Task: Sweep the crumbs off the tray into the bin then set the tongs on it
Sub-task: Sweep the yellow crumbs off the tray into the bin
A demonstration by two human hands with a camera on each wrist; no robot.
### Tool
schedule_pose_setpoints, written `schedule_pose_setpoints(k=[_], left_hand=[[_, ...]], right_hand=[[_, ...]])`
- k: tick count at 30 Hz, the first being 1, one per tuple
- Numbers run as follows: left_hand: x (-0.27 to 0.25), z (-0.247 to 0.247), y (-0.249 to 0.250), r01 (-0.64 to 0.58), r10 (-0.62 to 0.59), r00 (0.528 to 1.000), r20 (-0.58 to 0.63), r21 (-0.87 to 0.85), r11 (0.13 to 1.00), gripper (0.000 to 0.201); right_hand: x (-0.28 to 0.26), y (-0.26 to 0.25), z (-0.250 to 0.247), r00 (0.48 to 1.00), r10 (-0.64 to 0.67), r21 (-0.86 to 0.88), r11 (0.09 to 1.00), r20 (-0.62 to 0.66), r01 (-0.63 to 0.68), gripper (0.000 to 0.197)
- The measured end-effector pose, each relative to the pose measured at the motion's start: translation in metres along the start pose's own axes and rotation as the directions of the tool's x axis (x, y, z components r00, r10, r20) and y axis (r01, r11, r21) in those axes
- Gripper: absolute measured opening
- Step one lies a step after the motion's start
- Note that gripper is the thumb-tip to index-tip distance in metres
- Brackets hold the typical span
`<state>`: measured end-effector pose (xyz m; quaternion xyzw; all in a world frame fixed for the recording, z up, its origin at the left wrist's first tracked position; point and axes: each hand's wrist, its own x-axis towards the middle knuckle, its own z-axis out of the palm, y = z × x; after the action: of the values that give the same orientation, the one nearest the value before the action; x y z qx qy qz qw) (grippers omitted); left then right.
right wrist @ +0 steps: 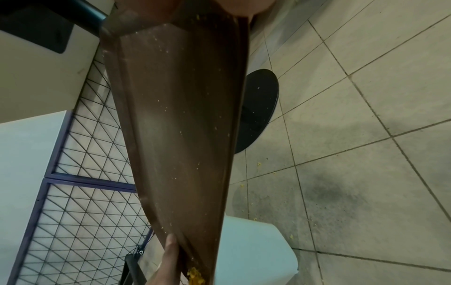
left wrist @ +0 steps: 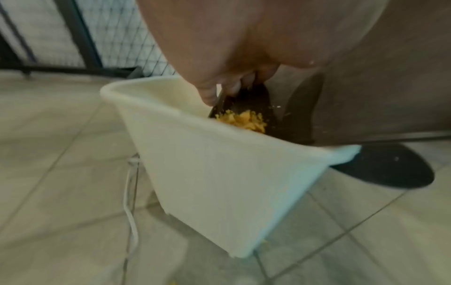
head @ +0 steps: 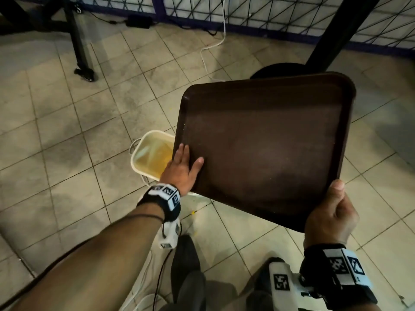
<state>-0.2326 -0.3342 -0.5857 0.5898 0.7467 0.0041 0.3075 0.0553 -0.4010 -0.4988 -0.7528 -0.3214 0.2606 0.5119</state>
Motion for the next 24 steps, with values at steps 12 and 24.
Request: schedule_pose_setpoints(k=[12,24], left_hand=[[-0.091,0.059,0.050,-0.695,0.680,0.713,0.170,0.297,0.655,0.064],[-0.103,0.048,0.107,-0.760,0.754,0.636,0.165,0.304,0.574,0.067]], right_hand=[[0.001,0.003,0.000,0.999,0.041,-0.011,0.999,0.007,-0.041,0.054],[0.000,-0.001,0.005,1.000,0.017,0.000,1.000,-0.005,-0.017,0.046]])
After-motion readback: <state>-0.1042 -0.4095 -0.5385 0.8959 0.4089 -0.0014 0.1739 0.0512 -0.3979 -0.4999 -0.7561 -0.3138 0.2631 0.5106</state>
